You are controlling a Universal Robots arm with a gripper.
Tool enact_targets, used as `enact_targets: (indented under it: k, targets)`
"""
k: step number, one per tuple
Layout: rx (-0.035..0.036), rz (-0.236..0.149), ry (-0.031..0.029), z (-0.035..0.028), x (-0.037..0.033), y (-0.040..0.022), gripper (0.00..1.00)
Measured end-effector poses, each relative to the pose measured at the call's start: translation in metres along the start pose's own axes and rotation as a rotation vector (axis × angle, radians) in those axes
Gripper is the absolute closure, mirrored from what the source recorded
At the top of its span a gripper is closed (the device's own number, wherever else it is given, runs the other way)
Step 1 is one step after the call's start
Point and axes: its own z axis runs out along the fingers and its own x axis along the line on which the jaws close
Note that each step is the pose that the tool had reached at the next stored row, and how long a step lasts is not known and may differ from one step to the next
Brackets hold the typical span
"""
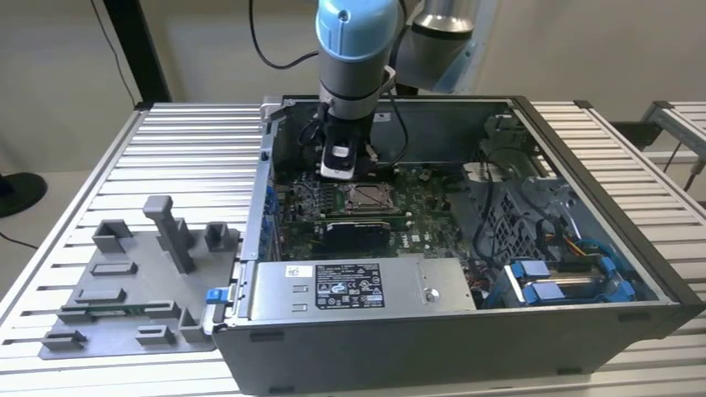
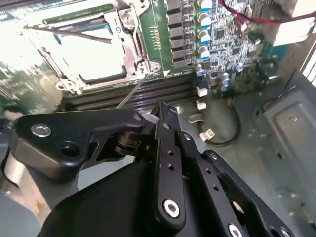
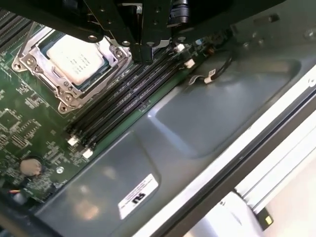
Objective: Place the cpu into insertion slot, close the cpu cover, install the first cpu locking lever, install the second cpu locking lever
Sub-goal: 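Install the first cpu locking lever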
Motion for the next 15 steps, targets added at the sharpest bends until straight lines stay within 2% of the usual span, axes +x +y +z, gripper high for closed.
enact_targets:
  k: [2,7,8,9,13,14,15]
  targets:
    - [-0.0015,-0.035,-0.0032,0.0001,0.0000,-0.0001,1.00]
    - [-0.0194,-0.121,-0.0244,0.0008,-0.0002,-0.0002,1.00]
    - [-0.0216,-0.138,-0.0266,0.0010,-0.0003,-0.0002,1.00]
    - [-0.0232,-0.148,-0.0242,0.0010,-0.0004,-0.0002,1.00]
    - [-0.0235,-0.149,-0.0232,0.0010,-0.0003,-0.0003,1.00]
    - [-0.0226,-0.156,-0.0219,0.0010,-0.0003,-0.0003,1.00]
    - [-0.0200,-0.174,-0.0180,0.0010,-0.0003,-0.0003,1.00]
